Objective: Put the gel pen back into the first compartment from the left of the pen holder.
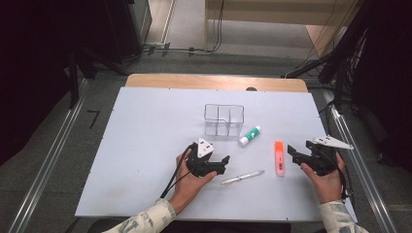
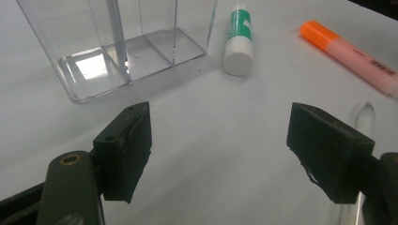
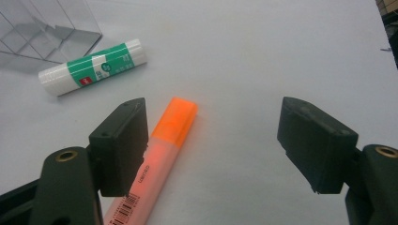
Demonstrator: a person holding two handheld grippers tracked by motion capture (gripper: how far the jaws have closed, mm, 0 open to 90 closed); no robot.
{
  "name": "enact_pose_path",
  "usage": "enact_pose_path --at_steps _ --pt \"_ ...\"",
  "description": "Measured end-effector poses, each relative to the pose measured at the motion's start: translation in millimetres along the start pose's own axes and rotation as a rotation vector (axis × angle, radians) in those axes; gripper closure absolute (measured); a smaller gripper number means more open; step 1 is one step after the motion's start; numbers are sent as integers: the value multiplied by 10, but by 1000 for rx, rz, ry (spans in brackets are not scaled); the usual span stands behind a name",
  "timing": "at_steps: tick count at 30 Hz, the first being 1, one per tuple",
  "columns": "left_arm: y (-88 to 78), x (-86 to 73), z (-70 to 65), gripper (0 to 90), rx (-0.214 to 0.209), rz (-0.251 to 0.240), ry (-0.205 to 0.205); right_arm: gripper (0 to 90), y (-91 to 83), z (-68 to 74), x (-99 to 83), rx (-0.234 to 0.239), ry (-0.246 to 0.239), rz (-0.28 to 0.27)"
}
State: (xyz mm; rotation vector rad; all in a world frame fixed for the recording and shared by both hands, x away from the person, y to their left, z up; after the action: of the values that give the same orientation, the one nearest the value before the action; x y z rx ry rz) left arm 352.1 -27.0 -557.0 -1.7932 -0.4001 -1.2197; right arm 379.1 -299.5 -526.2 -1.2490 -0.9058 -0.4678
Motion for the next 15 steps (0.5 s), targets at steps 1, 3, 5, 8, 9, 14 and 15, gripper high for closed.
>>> enact_pose_path --at_steps 1,3,5,8,9,14,15 --pt "6 5 -12 235 -3 -2 0 239 0 0 0 0 0 0" --pt "12 2 -36 235 -11 4 3 239 -2 -2 1 -1 0 -1" --pt "20 2 -58 235 -14 5 5 239 -2 -2 1 -2 1 -1" --pt "31 2 -93 235 -24 5 7 239 -1 -2 0 -1 -1 -1" --pt "33 2 -101 235 -26 7 9 239 -1 -1 0 -1 0 -1" --pt "45 11 -156 236 -39 7 10 239 -1 -3 0 -2 0 -1" --pt "48 11 -165 236 -41 8 12 239 -1 -3 0 -2 0 -1"
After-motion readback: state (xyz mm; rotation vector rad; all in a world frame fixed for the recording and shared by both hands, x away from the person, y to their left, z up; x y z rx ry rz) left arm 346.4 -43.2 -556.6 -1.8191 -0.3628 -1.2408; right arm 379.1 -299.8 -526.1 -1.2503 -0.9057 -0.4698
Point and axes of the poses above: each handheld gripper's, and its own axes: y roughly forward along the jaws, x roughly out of its top, z roughly to its left, the point moved 10 cm from there along y, roughly forward along the jaws, and after that the axes turned 1 degree about x, right-handed, at the moved point
